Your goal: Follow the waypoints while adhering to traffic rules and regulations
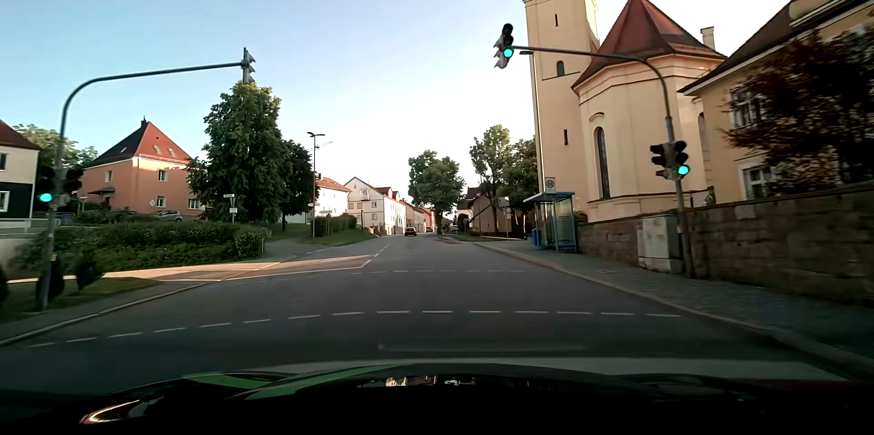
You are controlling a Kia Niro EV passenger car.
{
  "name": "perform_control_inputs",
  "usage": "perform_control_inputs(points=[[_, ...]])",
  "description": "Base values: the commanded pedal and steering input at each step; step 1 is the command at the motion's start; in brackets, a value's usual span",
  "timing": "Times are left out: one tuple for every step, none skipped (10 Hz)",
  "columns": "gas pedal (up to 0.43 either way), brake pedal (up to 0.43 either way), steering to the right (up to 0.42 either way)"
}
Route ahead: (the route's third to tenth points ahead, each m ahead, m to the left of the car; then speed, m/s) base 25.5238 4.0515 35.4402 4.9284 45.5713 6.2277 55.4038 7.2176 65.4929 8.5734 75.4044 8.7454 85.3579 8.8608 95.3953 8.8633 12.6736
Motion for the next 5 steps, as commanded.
perform_control_inputs(points=[[0.22, 0.0, -0.034], [0.22, 0.0, -0.03], [0.22, 0.0, -0.029], [0.22, 0.0, -0.029], [0.22, 0.0, -0.029]])
